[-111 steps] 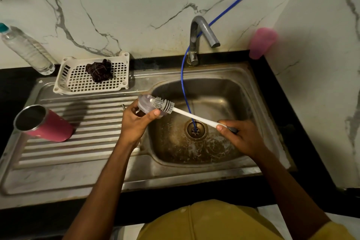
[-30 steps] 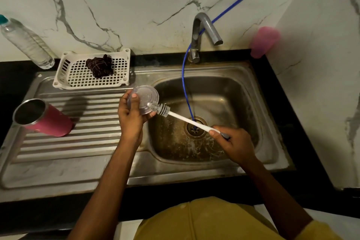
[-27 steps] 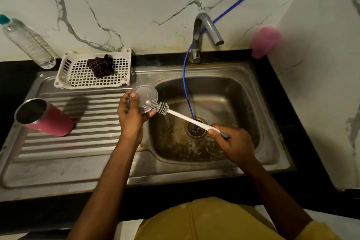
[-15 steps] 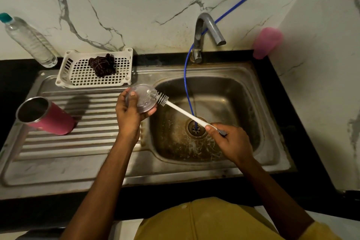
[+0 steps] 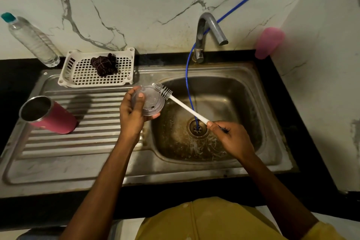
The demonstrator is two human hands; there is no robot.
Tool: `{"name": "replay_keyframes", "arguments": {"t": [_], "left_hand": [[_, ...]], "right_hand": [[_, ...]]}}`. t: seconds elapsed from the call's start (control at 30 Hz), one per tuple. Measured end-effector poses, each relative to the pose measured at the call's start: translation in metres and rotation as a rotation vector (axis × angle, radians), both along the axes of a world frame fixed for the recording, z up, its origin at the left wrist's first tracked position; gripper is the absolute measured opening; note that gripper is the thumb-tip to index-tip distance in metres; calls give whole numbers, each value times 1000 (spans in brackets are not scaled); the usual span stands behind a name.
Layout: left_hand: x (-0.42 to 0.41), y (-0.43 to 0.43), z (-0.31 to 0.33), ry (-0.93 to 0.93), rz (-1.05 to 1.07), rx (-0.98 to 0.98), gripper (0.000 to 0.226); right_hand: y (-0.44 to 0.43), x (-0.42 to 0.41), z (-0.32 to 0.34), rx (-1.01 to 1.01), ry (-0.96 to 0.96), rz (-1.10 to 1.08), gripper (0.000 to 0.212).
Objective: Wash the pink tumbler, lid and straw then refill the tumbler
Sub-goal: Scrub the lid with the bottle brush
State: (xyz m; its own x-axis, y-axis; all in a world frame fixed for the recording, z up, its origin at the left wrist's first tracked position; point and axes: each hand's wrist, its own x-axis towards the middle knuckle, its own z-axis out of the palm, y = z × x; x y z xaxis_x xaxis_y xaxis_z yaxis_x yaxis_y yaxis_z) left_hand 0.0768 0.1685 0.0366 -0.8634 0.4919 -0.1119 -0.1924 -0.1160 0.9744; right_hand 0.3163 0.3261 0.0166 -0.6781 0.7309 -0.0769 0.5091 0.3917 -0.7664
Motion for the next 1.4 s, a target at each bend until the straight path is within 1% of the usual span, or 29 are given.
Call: {"name": "replay_keyframes", "arguments": {"t": [0.1, 0.2, 0.27, 0.33, 0.4, 0.5, 0.57, 0.67, 0.77, 0.83, 0.97, 1.03, 1.1, 1.13, 1.17, 1.23, 1.27, 1.37, 1.4], "left_hand": [[4, 0, -2, 66, -15, -54, 28], [5, 0, -4, 198, -59, -129, 39], [5, 0, -5, 242, -68, -176, 43], [6, 2, -8, 198, -55, -157, 46], [5, 3, -9, 147, -13, -127, 43], [4, 4, -7, 78, 30, -85, 29], [4, 5, -6, 59, 40, -70, 23], [3, 6, -5, 37, 48, -64, 22], [4, 8, -5, -27, 21, -53, 24], [3, 8, -5, -19, 18, -63, 25], [-1, 10, -2, -59, 14, -53, 29], [-2, 11, 0, -92, 17, -30, 29], [3, 13, 1, -127, 8, 19, 27], [9, 15, 1, -121, -5, 34, 25], [16, 18, 1, -67, -6, 8, 25], [26, 23, 4, 84, 30, -64, 27], [26, 26, 5, 69, 58, -48, 28], [19, 30, 10, -138, 87, 87, 29], [17, 30, 10, -154, 89, 95, 32]], "right_hand": [[3, -2, 2, 16, -12, 13, 43], [6, -3, 6, 18, -46, 5, 34], [7, -4, 6, 18, -52, 8, 33], [7, -5, 7, 26, -43, 3, 37], [4, -5, 7, 44, -30, -3, 38], [-3, -3, 10, 62, -35, 4, 33], [-8, 1, 12, 89, -42, 44, 36], [-11, 2, 11, 128, -57, 85, 37], [-8, 2, 11, 166, -118, 39, 42], [-5, 1, 13, 226, -174, 8, 41], [-7, -2, 12, 295, -197, -6, 46], [-8, -5, 10, 285, -219, -22, 45], [-5, -5, 6, 195, -242, -74, 49], [-2, -4, 5, 179, -266, -90, 53], [-1, -2, 2, 197, -276, -97, 57], [-2, 2, 1, 233, -230, -123, 59], [-3, 3, 1, 222, -182, -150, 54], [-4, 2, 6, 128, -53, -226, 41], [-3, 2, 9, 95, -26, -235, 39]]}}
